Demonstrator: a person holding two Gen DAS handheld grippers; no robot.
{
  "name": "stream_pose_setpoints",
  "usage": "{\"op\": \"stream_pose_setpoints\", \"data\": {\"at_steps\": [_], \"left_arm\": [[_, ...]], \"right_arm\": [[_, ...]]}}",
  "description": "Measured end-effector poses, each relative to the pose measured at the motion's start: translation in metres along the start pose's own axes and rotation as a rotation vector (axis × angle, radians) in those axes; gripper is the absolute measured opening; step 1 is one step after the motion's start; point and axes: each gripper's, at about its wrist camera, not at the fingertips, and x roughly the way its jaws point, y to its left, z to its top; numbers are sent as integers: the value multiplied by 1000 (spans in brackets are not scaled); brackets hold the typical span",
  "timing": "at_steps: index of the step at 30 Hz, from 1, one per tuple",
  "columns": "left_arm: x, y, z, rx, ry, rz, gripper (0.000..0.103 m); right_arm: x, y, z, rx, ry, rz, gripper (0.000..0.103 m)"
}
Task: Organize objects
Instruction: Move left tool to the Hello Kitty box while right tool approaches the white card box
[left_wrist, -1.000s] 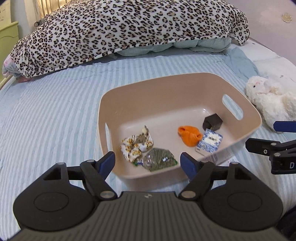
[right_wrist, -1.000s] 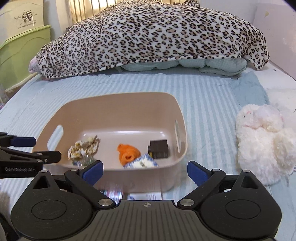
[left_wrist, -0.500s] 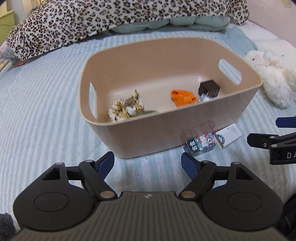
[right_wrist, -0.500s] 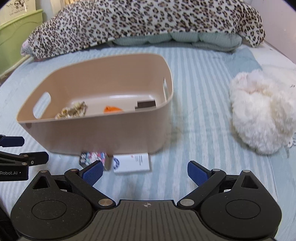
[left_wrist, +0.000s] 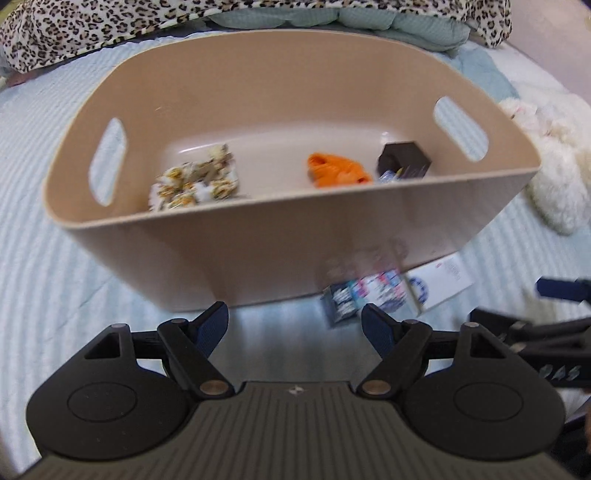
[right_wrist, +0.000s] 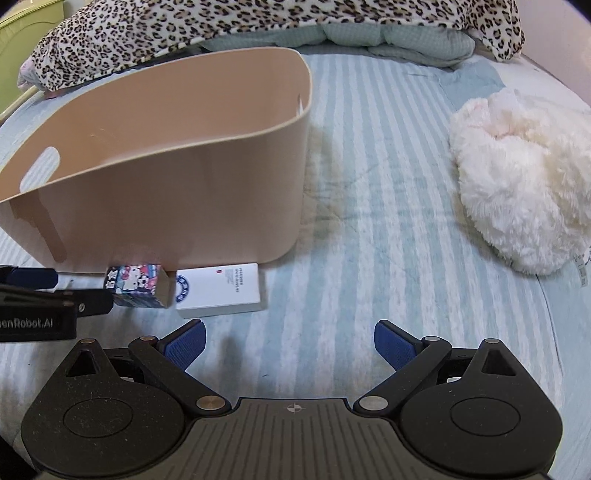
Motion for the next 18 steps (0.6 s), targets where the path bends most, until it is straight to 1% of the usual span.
{"op": "stream_pose_setpoints", "data": {"at_steps": [3,7,9,12,14,16,18], "left_arm": [[2,-7,3,-25,10,-42,80],[3,-20,6,-21,4,-63,80],[8,-24,8,-34,23,-71,80],[22,-26,9,-87,47,-57,80],[28,-26,8,-118,40,-31,80],[29,-22,7,-152,31,-37,81],[27,-17,6,-157,27,-32,81]], "right_arm": [[4,-4,0,10,16,-4,99],[8,-11,1,38,32,-6,99],[8,-13,1,43,33,-11,99],[8,-14,0,48,32,-14,99],[8,-14,0,49,34,-17,99],[9,-13,0,50,38,-22,99],[10,-14,0,53,44,-24,99]]}}
